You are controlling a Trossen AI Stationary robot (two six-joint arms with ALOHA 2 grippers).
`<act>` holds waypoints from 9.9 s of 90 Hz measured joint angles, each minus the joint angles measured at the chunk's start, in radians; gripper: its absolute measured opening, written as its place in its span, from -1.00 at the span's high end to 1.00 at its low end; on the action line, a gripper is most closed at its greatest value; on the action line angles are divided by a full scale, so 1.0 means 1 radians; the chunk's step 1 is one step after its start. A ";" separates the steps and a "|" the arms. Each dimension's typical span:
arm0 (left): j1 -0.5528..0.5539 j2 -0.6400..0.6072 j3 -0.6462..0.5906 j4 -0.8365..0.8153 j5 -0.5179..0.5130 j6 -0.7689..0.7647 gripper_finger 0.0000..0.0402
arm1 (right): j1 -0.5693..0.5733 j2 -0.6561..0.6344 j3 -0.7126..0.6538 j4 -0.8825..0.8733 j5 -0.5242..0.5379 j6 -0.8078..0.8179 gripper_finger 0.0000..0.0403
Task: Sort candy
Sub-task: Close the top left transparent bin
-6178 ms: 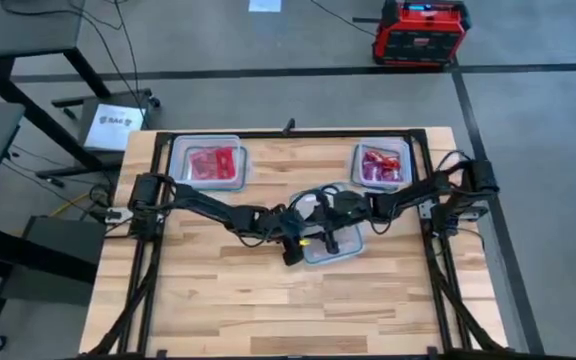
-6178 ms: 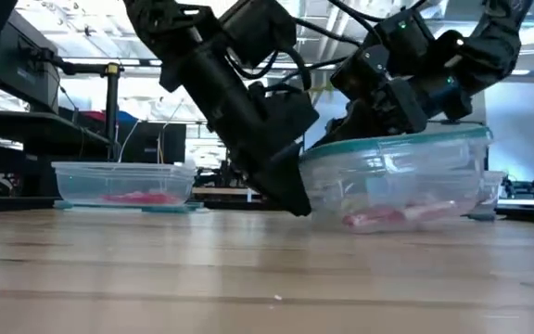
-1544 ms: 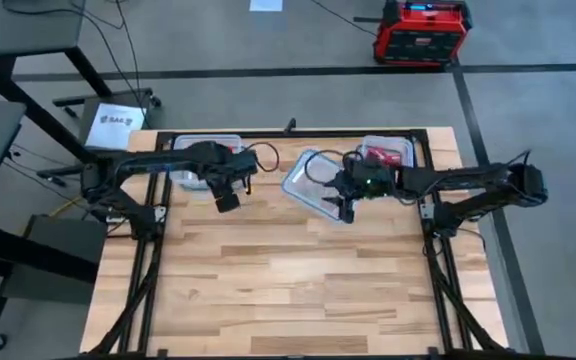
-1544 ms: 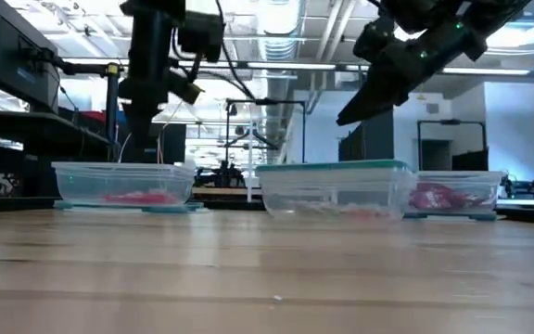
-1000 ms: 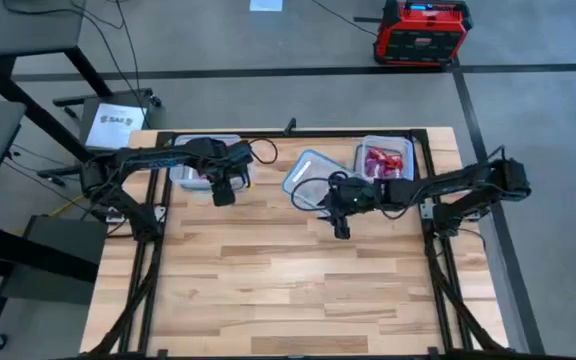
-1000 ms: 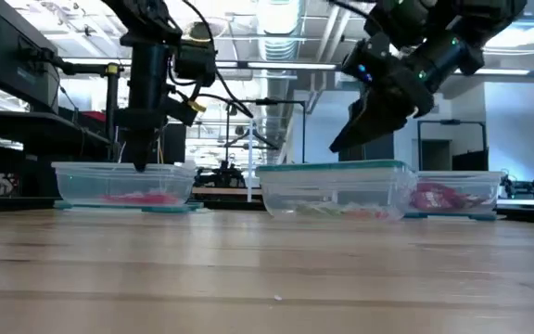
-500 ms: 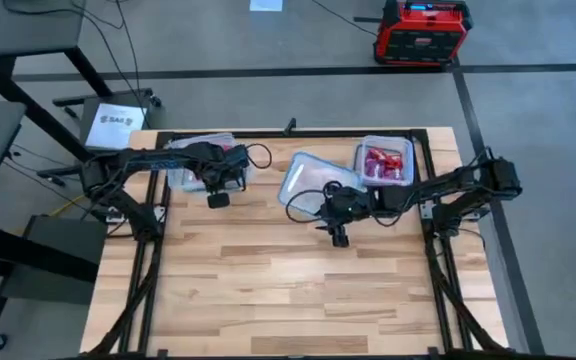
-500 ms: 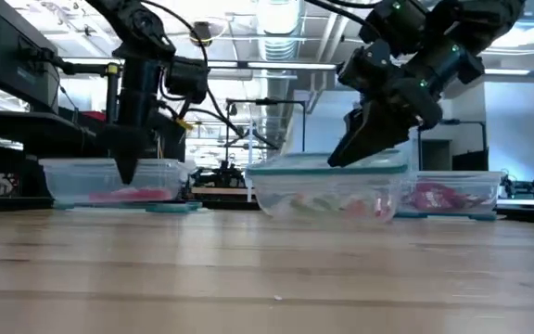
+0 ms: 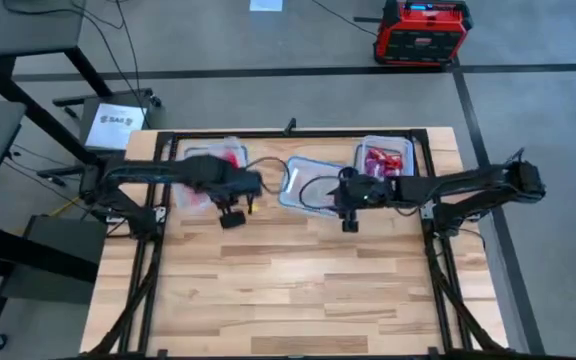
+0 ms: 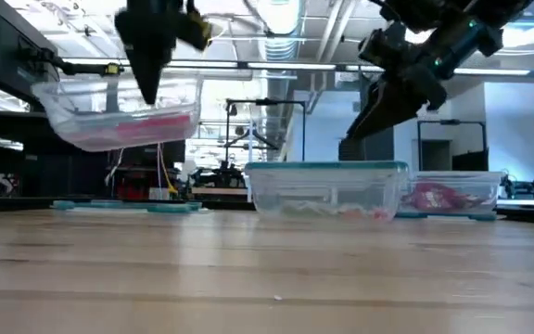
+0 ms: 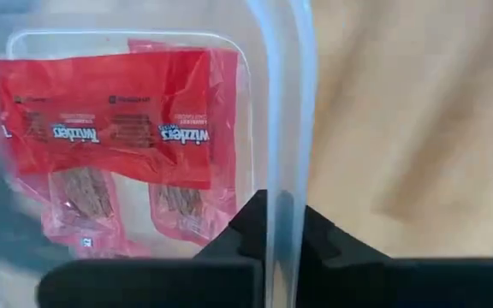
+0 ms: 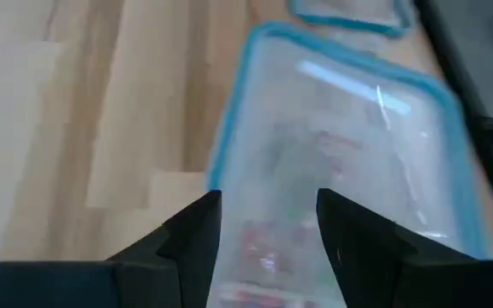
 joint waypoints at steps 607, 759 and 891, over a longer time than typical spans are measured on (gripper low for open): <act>0.984 0.033 -0.668 0.710 0.235 0.154 0.49 | -0.052 0.088 0.006 0.114 -0.090 -0.001 0.11; 0.353 -0.529 -0.173 0.345 -0.257 0.217 0.99 | -0.175 0.069 0.192 0.182 -0.254 0.041 0.11; -0.005 -0.514 -0.788 0.592 0.171 -0.179 0.60 | -0.055 0.069 0.139 0.039 -0.350 0.006 -0.14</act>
